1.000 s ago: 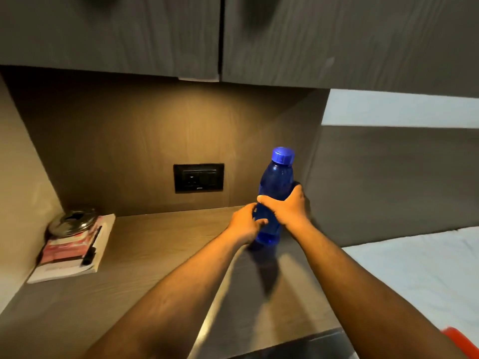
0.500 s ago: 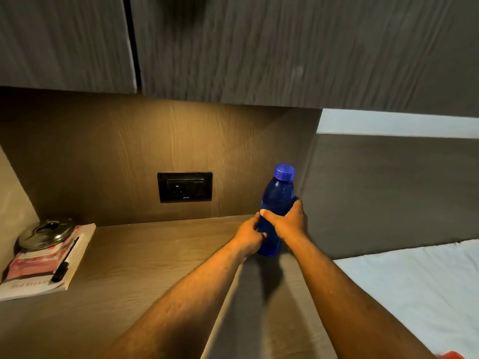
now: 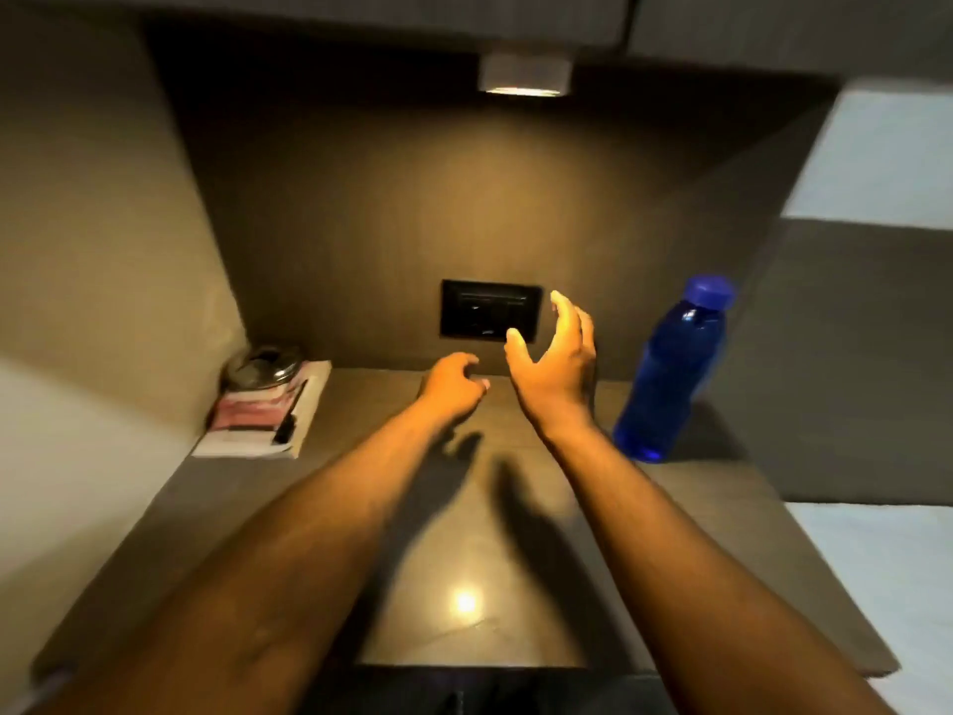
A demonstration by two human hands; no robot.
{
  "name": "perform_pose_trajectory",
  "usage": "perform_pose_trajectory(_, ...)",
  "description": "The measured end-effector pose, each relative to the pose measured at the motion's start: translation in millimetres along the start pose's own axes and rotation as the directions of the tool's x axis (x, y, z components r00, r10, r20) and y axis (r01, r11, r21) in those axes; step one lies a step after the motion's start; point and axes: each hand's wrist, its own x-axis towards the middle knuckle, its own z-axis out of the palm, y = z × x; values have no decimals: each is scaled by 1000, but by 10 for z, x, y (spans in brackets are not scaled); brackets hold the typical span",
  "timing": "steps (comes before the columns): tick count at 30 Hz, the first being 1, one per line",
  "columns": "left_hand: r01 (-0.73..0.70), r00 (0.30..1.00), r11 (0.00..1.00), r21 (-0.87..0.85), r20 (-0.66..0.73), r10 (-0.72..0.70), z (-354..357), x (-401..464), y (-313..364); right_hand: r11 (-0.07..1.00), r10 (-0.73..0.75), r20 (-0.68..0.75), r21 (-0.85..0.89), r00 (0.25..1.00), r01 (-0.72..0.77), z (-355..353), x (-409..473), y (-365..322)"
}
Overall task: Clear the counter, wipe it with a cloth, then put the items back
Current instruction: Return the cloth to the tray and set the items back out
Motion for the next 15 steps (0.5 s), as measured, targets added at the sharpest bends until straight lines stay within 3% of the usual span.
perform_pose_trajectory(3,82,983,997,8,-165,-80,-634,-92,-425,996,89,312,-19,946,-88,465,-181,-238)
perform_pose_trajectory(6,183,942,983,-16,-283,-180,-1199,-249,-901,976,190,485,1,853,-218,956,-427,-440)
perform_pose_trajectory(10,249,896,967,-56,-365,-252,-1675,-459,-1334,942,243,621,33,745,-334,1477,-714,-630)
perform_pose_trajectory(15,328,873,937,-117,-342,-348,-1955,-464,-1571,961,197,661,18,724,-277,2035,-723,-795)
